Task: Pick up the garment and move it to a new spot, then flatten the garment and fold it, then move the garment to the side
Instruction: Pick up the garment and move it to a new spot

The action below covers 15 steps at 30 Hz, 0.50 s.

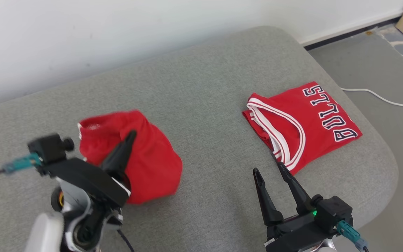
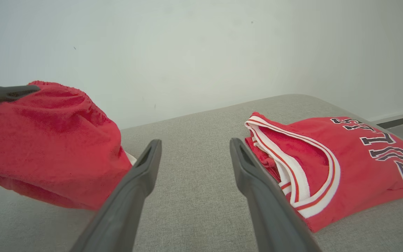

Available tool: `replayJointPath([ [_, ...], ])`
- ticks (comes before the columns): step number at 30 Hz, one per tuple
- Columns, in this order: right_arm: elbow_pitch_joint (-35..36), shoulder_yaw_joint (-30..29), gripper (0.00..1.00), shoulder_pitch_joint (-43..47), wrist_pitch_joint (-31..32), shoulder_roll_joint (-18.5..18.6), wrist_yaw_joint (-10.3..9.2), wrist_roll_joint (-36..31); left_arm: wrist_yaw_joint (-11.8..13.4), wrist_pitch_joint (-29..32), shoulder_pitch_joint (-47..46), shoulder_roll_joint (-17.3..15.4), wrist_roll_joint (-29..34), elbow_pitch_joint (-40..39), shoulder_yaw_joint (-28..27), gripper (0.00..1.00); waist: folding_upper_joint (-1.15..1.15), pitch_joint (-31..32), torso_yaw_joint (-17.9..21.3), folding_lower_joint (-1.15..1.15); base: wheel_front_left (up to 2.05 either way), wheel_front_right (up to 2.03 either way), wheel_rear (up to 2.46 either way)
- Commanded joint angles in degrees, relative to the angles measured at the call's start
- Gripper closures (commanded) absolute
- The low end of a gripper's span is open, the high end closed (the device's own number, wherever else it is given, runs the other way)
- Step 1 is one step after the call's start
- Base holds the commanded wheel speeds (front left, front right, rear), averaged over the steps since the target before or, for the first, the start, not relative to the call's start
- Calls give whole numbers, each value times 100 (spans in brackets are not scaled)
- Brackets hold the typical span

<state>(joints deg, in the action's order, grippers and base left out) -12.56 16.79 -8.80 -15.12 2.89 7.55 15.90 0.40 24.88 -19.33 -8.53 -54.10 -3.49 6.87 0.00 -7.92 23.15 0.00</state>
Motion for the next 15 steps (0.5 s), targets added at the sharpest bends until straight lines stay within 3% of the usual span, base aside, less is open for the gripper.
replayJointPath([
  [1,1,4,0,60,-2,-2,-15,-48,-53,-76,81,-1,84,67,7,100,0,-109,128,0,0,0,0],
  [4,5,31,0,33,-2,-2,-15,-53,-215,-581,271,54,533,876,247,100,0,-129,168,0,0,0,0],
  [5,2,39,0,30,-2,0,-15,-61,-245,-713,287,63,665,1058,300,91,0,-123,168,0,0,0,0],
  [6,1,38,0,29,-2,0,-15,-71,-269,-849,294,79,773,1250,346,67,0,-113,159,0,0,0,0],
  [7,-8,29,0,34,-2,-1,-15,-80,-289,-962,306,98,844,1422,395,0,0,-96,145,0,0,0,0],
  [15,-65,-227,0,164,-2,-1,-15,-210,-598,-2295,481,132,1359,1860,582,0,0,122,-207,0,0,0,0],
])
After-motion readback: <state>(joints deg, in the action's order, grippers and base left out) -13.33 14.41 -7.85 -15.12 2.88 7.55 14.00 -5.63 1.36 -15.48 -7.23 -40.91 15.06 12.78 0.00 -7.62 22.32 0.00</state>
